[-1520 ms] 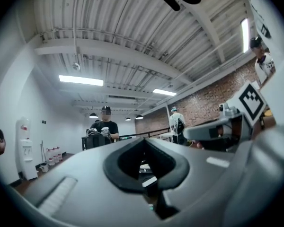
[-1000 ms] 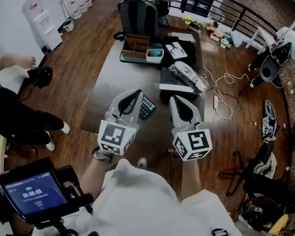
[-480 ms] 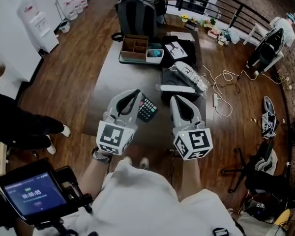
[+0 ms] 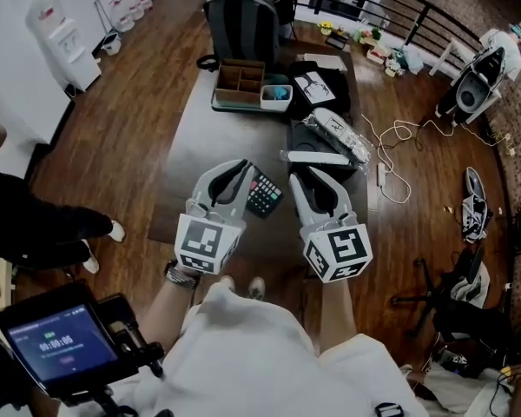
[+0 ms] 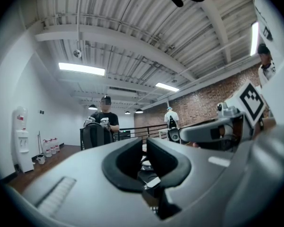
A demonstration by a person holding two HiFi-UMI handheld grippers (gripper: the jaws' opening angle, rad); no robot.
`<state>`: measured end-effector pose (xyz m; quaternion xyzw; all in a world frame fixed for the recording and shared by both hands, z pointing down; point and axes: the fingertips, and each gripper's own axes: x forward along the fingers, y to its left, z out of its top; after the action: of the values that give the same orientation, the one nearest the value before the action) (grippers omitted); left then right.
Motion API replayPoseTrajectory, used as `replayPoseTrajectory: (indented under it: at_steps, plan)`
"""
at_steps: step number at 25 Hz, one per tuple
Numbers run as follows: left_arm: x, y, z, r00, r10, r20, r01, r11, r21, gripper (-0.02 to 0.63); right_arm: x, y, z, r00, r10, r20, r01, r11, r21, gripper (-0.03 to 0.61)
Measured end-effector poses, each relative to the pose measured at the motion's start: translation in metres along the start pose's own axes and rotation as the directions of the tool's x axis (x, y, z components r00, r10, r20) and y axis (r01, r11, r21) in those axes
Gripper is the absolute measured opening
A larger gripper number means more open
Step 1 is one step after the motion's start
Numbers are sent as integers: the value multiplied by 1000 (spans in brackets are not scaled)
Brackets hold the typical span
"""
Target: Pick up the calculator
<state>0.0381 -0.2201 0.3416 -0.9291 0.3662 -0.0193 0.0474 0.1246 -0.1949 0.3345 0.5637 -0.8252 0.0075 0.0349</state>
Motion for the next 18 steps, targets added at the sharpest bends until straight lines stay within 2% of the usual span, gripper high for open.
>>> replayPoseTrajectory:
  at_steps: [4,8,11,13,18]
  plan:
    - [0,-5,-5,1000,-19,-21,18,1000,-17,92,-4,1,-4,1000,-2,-18,2,1000,0,103]
    - [4,1,-16,999,-15,-40,14,999,-37,94,0,-4,-12,999,-12,-38,13,1000,13,110]
    - [13,13,-29,998,-7,-61,2,996,-92,106,12,-10,-24,998,-14,-69,16,1000,24,156]
    - [16,18,-34,997,-6,-80,-3,993,-115,107,17,-11,-33,995,-6,-95,8,1000,27,162]
    - [20,18,-60,992,-16,-129,1,994,-112,128,23,-13,-53,990,1,-141,5,999,46,166]
